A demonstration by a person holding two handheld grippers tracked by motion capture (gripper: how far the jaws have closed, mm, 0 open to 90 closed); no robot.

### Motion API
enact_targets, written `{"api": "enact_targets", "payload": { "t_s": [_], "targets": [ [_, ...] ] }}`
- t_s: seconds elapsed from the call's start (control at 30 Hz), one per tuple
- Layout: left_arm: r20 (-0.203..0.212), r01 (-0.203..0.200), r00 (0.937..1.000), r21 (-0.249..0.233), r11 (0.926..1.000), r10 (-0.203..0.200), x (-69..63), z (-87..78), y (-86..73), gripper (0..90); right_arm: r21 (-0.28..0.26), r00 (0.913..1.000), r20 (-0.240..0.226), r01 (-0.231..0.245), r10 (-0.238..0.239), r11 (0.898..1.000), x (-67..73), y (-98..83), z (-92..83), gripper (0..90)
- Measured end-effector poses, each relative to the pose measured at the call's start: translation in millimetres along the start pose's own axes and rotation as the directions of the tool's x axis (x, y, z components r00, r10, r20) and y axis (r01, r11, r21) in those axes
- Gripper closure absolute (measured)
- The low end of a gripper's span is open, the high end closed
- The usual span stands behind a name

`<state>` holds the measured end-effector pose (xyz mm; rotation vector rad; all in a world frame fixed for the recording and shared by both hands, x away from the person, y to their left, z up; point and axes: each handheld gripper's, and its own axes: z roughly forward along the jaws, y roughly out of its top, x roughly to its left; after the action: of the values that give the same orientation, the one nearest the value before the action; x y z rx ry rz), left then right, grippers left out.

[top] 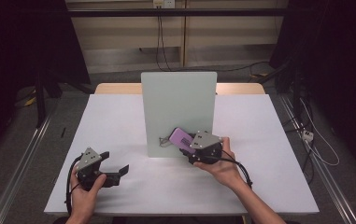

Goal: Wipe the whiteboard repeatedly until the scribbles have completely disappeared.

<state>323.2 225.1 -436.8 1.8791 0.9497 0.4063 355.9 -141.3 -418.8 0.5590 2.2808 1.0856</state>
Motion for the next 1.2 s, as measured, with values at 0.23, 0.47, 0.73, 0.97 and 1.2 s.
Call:
{"api": "enact_targets", "payload": {
  "t_s": [0.23,0.47,0.73,0.97,1.2],
  "targets": [
    [0.000,0.003,1.0000,-0.002,1.0000,-0.003,-0.1,-0.2,-0.1,6.1,0.015,0.9989,-0.043,0.020,-0.019,1.000,12.6,-0.6,13.8,41.2],
    [0.000,0.004,1.0000,-0.004,1.0000,-0.004,0.9,-1.2,-0.3,6.1,0.024,0.9962,-0.084,0.024,-0.022,0.999,18.6,-0.9,21.9,41.2],
    [0.001,0.006,1.0000,-0.009,0.9999,-0.006,2.4,-4.2,-0.8,6.1,-0.022,0.9999,-0.010,0.011,-0.011,1.000,0.4,4.8,3.2,41.2],
    [-0.007,0.005,1.0000,-0.006,1.0000,-0.005,1.8,-3.3,-0.6,6.2,-0.075,0.9977,0.063,-0.020,0.025,0.997,-21.3,13.2,-16.7,41.2],
    [-0.004,0.008,1.0000,-0.007,0.9999,-0.008,0.8,-2.4,-0.9,6.2,-0.056,0.9987,0.052,0.008,-0.005,0.998,-11.9,11.8,-8.2,41.2]
  ]
}}
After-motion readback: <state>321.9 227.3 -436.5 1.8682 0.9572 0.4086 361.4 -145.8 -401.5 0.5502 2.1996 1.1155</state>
